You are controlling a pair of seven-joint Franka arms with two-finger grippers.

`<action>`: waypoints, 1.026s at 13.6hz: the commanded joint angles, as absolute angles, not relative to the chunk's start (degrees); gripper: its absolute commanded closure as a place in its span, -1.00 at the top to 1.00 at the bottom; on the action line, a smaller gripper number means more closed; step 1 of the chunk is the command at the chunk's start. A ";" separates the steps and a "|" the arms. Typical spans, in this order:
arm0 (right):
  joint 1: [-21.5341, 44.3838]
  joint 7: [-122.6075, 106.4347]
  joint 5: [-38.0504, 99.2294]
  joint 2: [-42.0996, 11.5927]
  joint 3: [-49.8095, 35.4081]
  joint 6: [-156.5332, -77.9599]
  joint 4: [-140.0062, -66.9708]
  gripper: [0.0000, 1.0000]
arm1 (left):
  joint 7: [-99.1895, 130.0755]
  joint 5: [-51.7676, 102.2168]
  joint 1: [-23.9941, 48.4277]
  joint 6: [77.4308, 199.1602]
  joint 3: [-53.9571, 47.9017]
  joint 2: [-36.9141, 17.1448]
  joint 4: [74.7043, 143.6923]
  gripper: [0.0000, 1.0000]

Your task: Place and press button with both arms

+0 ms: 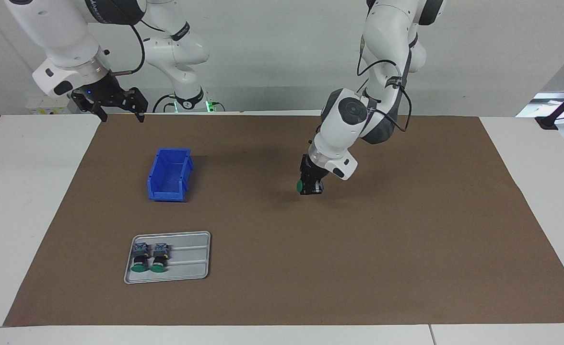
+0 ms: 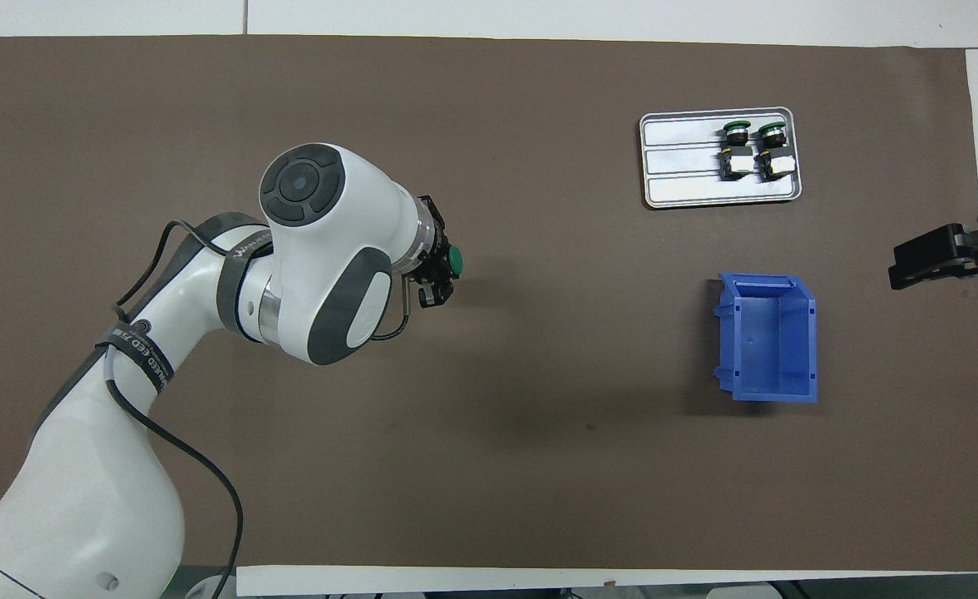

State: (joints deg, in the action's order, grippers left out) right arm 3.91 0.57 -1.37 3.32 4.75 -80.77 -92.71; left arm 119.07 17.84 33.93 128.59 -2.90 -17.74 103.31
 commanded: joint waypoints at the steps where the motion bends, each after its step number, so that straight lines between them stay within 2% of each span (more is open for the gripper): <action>1: 3.43 -0.62 -1.23 3.87 4.57 -80.60 -93.34 0.98 | 115.59 23.45 32.96 133.40 -2.90 -16.61 105.12 -0.84; 6: 3.43 -0.62 -1.23 3.87 4.57 -80.60 -93.34 0.98 | 99.96 41.27 31.12 134.65 -2.90 -16.52 105.91 -0.85; 14: 3.43 -0.62 -1.23 3.87 4.57 -80.60 -93.34 0.98 | 71.92 69.23 29.71 138.52 -2.90 -13.53 114.95 -0.84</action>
